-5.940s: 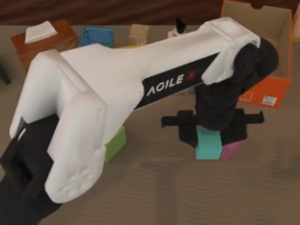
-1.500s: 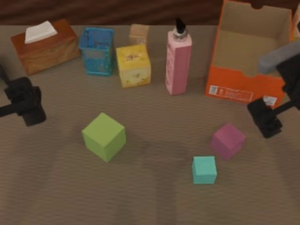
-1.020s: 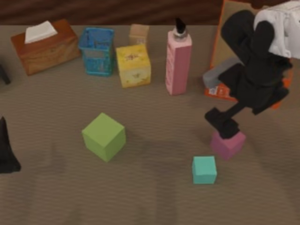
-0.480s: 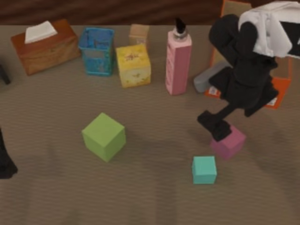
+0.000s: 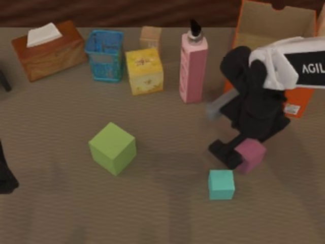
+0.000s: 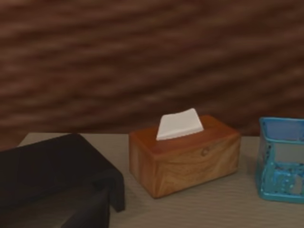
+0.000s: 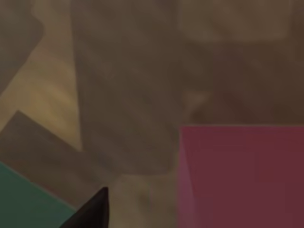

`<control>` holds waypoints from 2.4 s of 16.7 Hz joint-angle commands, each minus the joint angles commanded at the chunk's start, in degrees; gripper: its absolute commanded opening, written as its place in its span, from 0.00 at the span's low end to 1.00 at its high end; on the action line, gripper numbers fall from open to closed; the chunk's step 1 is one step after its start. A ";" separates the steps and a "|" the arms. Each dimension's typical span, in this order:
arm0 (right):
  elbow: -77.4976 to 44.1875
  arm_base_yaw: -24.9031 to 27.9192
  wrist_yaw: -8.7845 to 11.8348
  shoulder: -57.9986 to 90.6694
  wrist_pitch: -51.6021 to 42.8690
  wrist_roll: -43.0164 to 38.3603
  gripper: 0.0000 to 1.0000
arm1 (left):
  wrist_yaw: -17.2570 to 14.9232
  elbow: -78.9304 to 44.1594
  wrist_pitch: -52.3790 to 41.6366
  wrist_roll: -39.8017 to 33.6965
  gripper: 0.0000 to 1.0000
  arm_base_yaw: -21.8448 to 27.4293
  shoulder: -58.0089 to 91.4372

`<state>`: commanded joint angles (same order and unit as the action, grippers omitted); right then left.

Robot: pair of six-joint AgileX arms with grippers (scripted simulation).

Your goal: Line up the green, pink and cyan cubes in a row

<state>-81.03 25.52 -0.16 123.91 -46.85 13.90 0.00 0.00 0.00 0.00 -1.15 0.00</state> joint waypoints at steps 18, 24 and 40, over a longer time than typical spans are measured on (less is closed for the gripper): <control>2.41 0.06 -0.02 2.15 4.29 -0.07 0.17 | 0.00 0.00 0.00 0.00 1.00 0.00 0.00; 2.41 0.06 -0.02 2.15 4.29 -0.07 0.00 | 0.00 0.00 0.00 0.00 1.00 0.00 0.00; -5.22 0.51 0.36 -5.84 -10.06 -0.16 0.00 | 0.00 0.00 0.00 0.00 1.00 0.00 0.00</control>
<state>-86.26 26.03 0.20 118.07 -56.91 13.74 0.00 0.00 0.00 0.00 -1.15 0.00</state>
